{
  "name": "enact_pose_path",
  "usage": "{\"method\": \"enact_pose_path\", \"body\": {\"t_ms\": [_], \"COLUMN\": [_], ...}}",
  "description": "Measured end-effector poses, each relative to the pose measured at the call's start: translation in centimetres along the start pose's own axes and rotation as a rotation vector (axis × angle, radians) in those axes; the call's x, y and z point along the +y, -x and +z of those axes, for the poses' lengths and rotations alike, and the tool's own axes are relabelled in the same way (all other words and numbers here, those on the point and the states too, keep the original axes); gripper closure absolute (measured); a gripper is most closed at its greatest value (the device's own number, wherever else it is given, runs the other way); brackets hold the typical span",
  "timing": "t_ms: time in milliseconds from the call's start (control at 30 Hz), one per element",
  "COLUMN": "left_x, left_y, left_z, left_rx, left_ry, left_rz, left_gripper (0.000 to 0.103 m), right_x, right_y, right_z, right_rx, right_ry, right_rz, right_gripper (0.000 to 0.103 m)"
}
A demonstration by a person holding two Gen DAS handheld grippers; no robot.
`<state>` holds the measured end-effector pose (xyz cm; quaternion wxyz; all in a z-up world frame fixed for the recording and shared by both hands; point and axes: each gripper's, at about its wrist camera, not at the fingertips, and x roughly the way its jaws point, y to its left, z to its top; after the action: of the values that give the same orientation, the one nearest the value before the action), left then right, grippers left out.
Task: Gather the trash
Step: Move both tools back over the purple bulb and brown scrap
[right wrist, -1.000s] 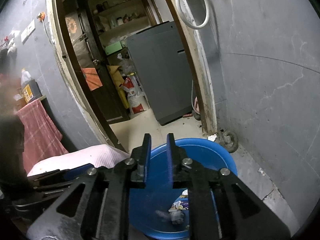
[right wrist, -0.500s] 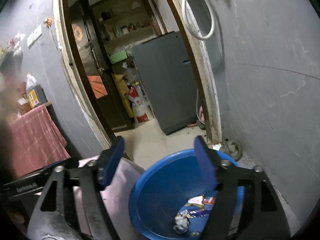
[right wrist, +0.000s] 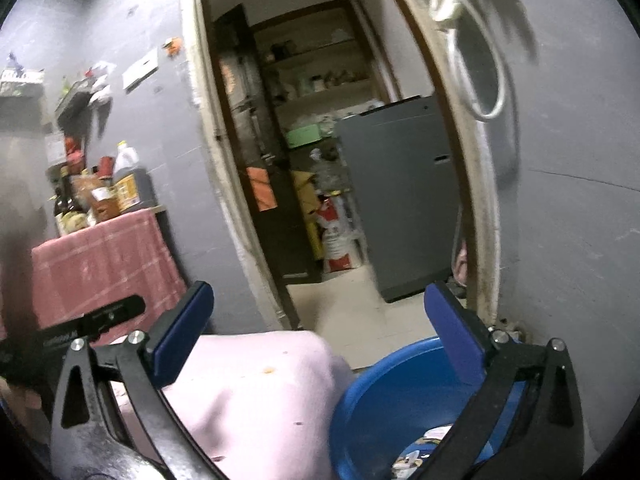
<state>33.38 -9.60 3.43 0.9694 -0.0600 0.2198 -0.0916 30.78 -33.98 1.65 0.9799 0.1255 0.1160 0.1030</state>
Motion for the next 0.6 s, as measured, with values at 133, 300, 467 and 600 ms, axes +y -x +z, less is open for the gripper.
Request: {"method": "enact_pose_path", "body": {"t_ms": [133, 300, 467, 600], "left_x": [2.6, 6.5, 9.8, 11.8], "left_y": [1.4, 3.2, 3.9, 3.7], "left_z": [0.0, -0.7, -1.4, -2.1], "left_rx": [-0.016, -0.010, 0.021, 0.048], "left_ry": [0.007, 0.033, 0.037, 0.024], "left_rz": [0.052, 0.111, 0.172, 0.206], "left_gripper": [0.004, 0.004, 0.004, 0.004], "right_x": [2.9, 5.8, 8.7, 11.1], "right_y": [-0.5, -2.8, -5.9, -8.8], "right_z": [-0.1, -1.0, -2.0, -3.2], "right_rx": [0.028, 0.105, 0.209, 0.325], "right_ry": [0.052, 0.064, 0.084, 0.123], "right_rz": [0.054, 0.131, 0.183, 0.175], "right_gripper": [0.000, 0.000, 0.000, 0.000]}}
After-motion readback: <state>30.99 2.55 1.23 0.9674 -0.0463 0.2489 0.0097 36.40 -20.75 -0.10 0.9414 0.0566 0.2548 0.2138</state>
